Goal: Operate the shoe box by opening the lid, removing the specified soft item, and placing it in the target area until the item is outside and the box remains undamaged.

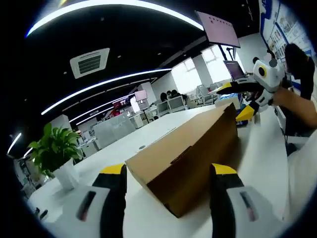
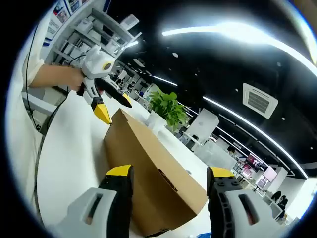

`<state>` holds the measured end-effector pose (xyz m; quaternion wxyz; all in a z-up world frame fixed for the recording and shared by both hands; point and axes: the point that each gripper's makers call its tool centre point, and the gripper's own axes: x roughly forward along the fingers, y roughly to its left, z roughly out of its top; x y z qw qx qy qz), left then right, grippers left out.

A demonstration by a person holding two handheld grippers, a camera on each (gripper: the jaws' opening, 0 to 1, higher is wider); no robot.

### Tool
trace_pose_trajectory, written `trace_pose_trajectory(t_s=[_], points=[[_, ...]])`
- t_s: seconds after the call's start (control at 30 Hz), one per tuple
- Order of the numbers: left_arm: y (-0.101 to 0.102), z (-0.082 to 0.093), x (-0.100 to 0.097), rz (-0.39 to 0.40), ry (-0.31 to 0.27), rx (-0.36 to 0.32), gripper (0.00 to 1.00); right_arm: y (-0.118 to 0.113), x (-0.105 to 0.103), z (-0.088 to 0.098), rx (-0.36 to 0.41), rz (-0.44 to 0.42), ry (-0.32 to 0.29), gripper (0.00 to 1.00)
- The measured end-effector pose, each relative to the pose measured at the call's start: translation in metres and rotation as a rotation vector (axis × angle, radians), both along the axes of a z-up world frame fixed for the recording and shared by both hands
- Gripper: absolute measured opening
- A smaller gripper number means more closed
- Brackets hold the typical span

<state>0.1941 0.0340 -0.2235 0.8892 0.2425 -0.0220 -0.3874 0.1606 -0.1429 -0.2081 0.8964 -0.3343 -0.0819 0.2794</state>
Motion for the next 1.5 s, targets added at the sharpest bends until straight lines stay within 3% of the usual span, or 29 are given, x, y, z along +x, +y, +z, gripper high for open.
trace_pose_trajectory(t_s=[0.07, 0.17, 0.2, 0.3, 0.37, 0.47, 0.6, 0.7, 0.83, 1.07, 1.13, 1.23, 1.37, 1.5], points=[[-0.002, 0.004, -0.002, -0.011, -0.032, 0.004, 0.75, 0.001, -0.001, 0.0, -0.011, 0.007, 0.003, 0.6], [-0.005, 0.011, -0.008, -0.03, -0.09, 0.022, 0.77, 0.001, -0.004, 0.0, -0.089, 0.007, -0.033, 0.6], [-0.006, 0.014, -0.01, -0.036, -0.135, 0.055, 0.77, 0.003, -0.005, 0.001, -0.106, 0.019, -0.05, 0.61], [-0.007, 0.015, -0.015, -0.034, -0.187, 0.119, 0.74, 0.005, -0.01, 0.002, -0.107, 0.035, -0.056, 0.61], [-0.005, 0.016, -0.017, -0.008, -0.181, 0.127, 0.67, 0.006, -0.012, 0.004, -0.126, 0.043, -0.077, 0.61], [-0.002, 0.012, -0.015, 0.011, -0.181, 0.18, 0.71, 0.005, -0.013, 0.005, -0.171, 0.03, -0.091, 0.63], [0.002, 0.013, -0.011, 0.059, -0.291, 0.295, 0.71, 0.005, -0.015, 0.005, -0.266, 0.021, -0.137, 0.63], [0.005, 0.014, -0.008, 0.117, -0.324, 0.323, 0.66, 0.005, -0.016, 0.004, -0.302, 0.016, -0.149, 0.63], [0.001, 0.016, -0.012, 0.107, -0.383, 0.348, 0.67, 0.005, -0.019, 0.004, -0.349, 0.015, -0.177, 0.64], [0.002, 0.014, -0.014, 0.122, -0.391, 0.379, 0.64, 0.005, -0.018, -0.002, -0.439, -0.004, -0.206, 0.63], [-0.003, 0.013, -0.013, 0.123, -0.417, 0.414, 0.66, 0.004, -0.015, 0.002, -0.454, -0.021, -0.241, 0.6], [-0.008, 0.006, -0.011, 0.109, -0.426, 0.454, 0.68, 0.006, -0.015, 0.003, -0.435, -0.014, -0.236, 0.59], [-0.006, -0.008, -0.004, 0.121, -0.443, 0.544, 0.65, 0.008, -0.016, -0.004, -0.479, -0.01, -0.236, 0.59], [-0.003, -0.011, 0.0, 0.159, -0.401, 0.515, 0.67, 0.005, -0.013, -0.009, -0.488, -0.023, -0.228, 0.61]])
